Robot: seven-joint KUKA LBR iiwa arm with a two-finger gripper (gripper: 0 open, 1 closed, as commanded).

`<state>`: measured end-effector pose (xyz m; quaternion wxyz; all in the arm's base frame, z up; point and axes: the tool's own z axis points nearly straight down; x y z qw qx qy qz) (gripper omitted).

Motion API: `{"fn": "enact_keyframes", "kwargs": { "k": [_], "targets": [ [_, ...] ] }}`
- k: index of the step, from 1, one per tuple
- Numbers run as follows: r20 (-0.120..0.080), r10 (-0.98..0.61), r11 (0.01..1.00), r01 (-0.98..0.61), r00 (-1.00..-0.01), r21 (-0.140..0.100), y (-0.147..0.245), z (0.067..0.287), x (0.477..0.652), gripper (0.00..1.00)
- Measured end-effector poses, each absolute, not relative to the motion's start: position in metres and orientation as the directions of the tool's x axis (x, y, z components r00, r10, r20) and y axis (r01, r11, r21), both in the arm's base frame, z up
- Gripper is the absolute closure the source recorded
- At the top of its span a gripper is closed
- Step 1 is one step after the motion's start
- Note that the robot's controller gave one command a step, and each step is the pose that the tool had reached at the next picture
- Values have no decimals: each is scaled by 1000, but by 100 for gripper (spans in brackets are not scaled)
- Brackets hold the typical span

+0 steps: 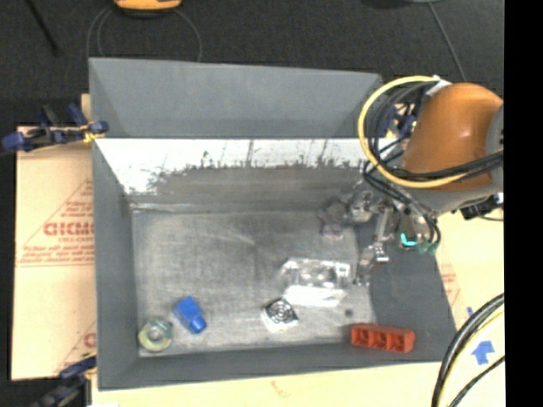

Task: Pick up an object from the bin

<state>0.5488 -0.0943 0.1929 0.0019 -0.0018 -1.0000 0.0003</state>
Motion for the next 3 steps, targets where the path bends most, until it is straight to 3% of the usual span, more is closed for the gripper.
{"fn": "enact_keyframes", "kwargs": {
  "k": [1,2,3],
  "targets": [
    [-9,245,969,245,-969,1,-68,83,523,0],
    [-8,234,972,234,-972,-1,-71,101,517,0],
    [-4,65,998,65,-998,-2,-70,101,510,0]
  ]
}}
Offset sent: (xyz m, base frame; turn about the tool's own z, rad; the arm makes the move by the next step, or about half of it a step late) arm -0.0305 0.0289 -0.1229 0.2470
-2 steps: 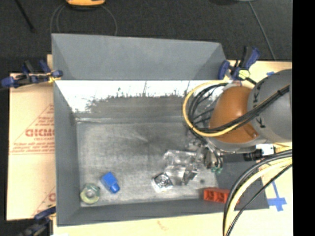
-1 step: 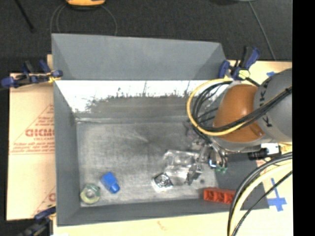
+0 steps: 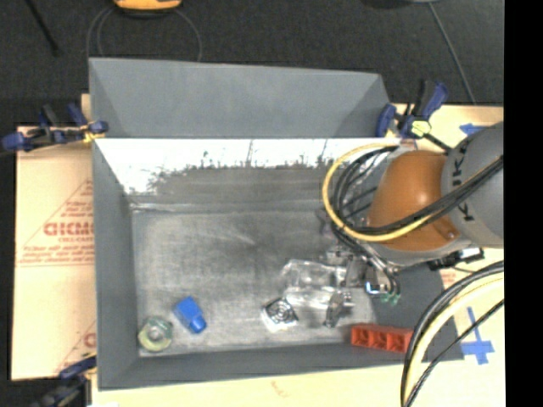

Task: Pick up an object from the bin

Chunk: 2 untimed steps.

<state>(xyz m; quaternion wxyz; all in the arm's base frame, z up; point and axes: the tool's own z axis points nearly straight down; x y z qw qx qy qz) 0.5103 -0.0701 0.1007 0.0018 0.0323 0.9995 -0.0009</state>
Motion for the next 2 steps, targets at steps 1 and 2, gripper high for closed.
{"fn": "enact_keyframes", "kwargs": {
  "k": [1,2],
  "targets": [
    [-17,252,968,252,-968,4,-74,76,515,0],
    [-8,247,969,247,-969,2,-74,78,517,0]
  ]
}}
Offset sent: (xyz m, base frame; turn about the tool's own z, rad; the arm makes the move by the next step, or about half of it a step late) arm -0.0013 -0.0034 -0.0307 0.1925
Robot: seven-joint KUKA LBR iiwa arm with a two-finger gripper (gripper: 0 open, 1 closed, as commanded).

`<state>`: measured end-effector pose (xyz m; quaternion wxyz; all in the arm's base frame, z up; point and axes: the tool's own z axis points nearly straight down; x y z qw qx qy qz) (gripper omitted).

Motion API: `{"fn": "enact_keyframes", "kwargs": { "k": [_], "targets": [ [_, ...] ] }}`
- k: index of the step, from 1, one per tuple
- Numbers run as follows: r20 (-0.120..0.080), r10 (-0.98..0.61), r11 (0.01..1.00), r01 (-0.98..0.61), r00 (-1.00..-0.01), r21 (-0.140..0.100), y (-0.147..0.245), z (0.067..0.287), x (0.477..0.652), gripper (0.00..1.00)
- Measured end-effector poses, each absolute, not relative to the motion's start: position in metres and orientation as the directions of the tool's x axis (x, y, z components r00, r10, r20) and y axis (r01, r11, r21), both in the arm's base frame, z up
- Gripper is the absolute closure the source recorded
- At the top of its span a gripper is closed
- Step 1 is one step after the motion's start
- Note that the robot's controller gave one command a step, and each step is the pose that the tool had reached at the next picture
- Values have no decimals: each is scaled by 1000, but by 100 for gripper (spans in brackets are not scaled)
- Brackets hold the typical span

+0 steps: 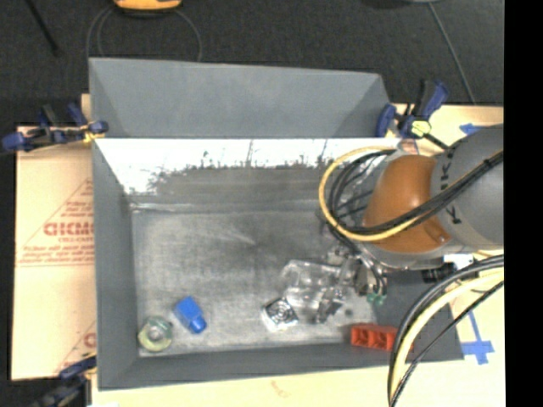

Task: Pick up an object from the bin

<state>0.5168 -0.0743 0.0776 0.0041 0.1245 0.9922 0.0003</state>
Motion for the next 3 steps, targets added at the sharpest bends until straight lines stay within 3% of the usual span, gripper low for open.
{"fn": "enact_keyframes", "kwargs": {
  "k": [1,3],
  "targets": [
    [-13,246,969,246,-969,1,-75,79,518,100],
    [-7,233,972,233,-972,1,-77,202,521,100]
  ]
}}
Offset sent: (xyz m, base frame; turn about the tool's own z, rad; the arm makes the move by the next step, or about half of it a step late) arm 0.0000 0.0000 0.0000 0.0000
